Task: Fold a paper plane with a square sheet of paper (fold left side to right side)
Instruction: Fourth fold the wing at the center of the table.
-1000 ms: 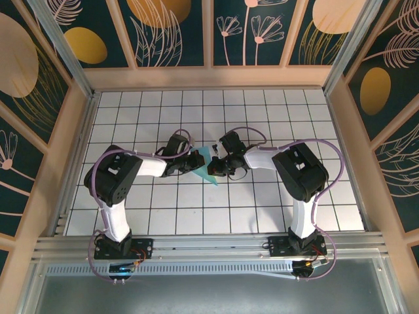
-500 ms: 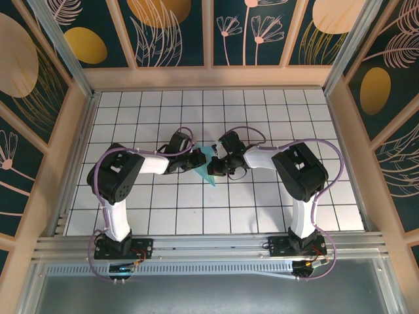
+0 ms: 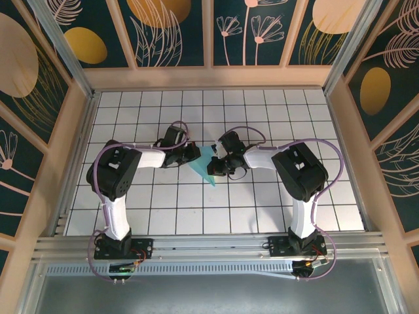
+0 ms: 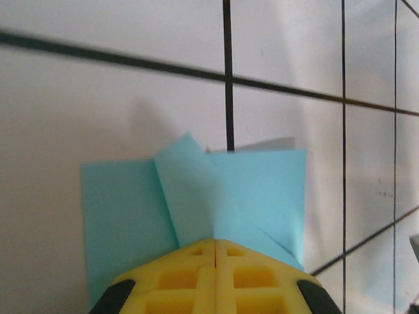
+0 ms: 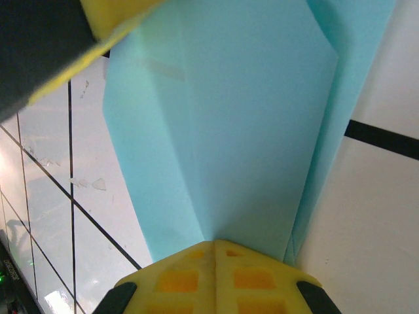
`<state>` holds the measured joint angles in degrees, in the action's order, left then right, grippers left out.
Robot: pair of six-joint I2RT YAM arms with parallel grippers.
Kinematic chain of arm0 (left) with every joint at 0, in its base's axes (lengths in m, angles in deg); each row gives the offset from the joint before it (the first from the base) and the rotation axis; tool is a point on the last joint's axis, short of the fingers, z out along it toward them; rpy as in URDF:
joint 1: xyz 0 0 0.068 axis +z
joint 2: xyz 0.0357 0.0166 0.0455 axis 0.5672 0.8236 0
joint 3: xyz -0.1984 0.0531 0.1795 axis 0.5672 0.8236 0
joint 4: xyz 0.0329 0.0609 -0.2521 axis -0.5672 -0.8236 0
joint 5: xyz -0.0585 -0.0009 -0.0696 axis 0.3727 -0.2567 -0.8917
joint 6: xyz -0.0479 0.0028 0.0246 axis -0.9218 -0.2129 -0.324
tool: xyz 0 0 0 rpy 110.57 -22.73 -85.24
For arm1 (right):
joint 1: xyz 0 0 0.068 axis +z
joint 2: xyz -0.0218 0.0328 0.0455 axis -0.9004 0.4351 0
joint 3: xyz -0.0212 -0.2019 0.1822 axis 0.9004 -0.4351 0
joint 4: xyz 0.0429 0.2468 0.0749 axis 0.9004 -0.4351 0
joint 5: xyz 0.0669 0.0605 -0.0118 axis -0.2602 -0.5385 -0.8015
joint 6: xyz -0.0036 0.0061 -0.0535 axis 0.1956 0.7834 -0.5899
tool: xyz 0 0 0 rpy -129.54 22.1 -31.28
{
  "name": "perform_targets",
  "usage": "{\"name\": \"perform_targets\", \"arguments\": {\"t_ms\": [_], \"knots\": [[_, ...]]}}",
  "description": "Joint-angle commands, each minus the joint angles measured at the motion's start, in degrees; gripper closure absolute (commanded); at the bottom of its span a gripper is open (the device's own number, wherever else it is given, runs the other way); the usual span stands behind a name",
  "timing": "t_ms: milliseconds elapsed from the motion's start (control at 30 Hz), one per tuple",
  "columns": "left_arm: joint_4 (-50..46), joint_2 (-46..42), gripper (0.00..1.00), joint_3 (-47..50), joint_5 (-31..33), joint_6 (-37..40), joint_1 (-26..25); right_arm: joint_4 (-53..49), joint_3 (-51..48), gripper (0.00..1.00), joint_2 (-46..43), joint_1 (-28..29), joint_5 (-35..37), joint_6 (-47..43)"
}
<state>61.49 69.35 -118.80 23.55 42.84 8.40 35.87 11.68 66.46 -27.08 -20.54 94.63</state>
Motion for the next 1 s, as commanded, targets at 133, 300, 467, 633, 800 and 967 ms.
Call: {"name": "perform_targets", "arguments": {"t_ms": [133, 300, 467, 633, 800, 967], "knots": [[-3.15, 3.94, 1.00, -5.22, 2.37, 3.40, 3.03, -8.99, -3.22, 1.00, 5.24, 0.31, 6.69, -1.63], [-5.08, 5.59, 1.00, -7.88, 2.87, 4.49, 3.69, -8.66, -3.39, 1.00, 5.28, 0.32, 6.65, -1.41], [-6.05, 6.75, 1.00, -9.80, 3.24, 5.15, 4.79, -8.54, -3.49, 1.00, 5.13, 0.19, 6.46, -1.56], [-8.14, 7.41, 1.00, -12.73, 3.64, 6.28, 5.77, -8.63, -3.57, 1.00, 4.95, -0.09, 6.22, -1.91], [-9.76, 7.05, 1.00, -14.80, 3.42, 7.36, 5.87, -8.97, -3.23, 1.00, 4.75, -0.27, 5.94, -2.91], [-7.41, 1.44, 1.00, -10.83, 3.71, 7.89, 5.86, -9.36, -3.21, 1.00, 3.34, -1.19, 5.40, -4.70]]}}
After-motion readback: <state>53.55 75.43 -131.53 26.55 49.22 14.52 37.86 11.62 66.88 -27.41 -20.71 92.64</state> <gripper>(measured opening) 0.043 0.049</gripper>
